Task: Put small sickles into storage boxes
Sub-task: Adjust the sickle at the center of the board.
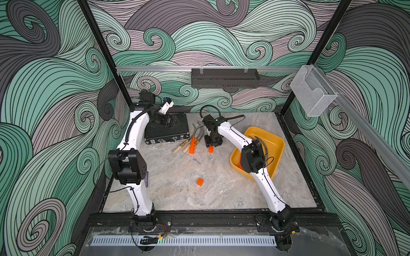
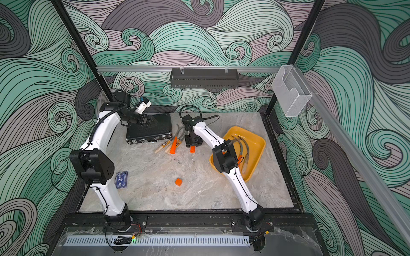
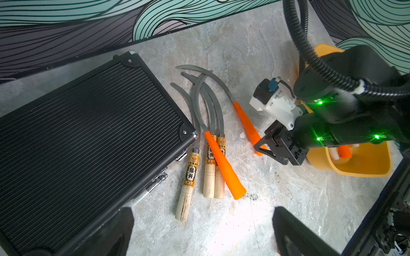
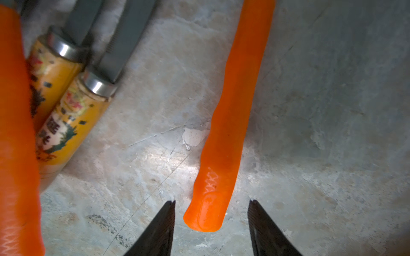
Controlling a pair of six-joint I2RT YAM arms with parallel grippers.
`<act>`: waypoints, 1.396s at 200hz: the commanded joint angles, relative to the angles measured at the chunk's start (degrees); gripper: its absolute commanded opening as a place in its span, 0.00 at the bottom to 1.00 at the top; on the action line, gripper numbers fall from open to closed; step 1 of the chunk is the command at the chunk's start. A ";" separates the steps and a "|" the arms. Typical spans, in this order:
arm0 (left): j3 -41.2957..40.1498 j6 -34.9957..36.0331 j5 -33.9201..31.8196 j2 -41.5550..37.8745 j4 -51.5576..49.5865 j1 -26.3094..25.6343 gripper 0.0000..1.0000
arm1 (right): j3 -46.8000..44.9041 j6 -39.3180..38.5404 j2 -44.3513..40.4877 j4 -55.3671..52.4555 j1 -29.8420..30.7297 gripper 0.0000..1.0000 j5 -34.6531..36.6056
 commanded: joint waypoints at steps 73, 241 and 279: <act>-0.11 -0.44 0.36 -2.21 0.23 0.19 0.98 | -2.22 0.36 1.62 -0.58 -0.06 0.48 -0.01; -0.28 0.35 0.85 -2.21 -0.23 0.19 0.98 | -16.91 -1.33 -5.91 0.67 0.02 0.36 0.77; -0.19 0.52 1.05 -2.11 -0.01 0.17 0.98 | -17.56 -1.35 -5.42 0.94 0.00 0.41 0.22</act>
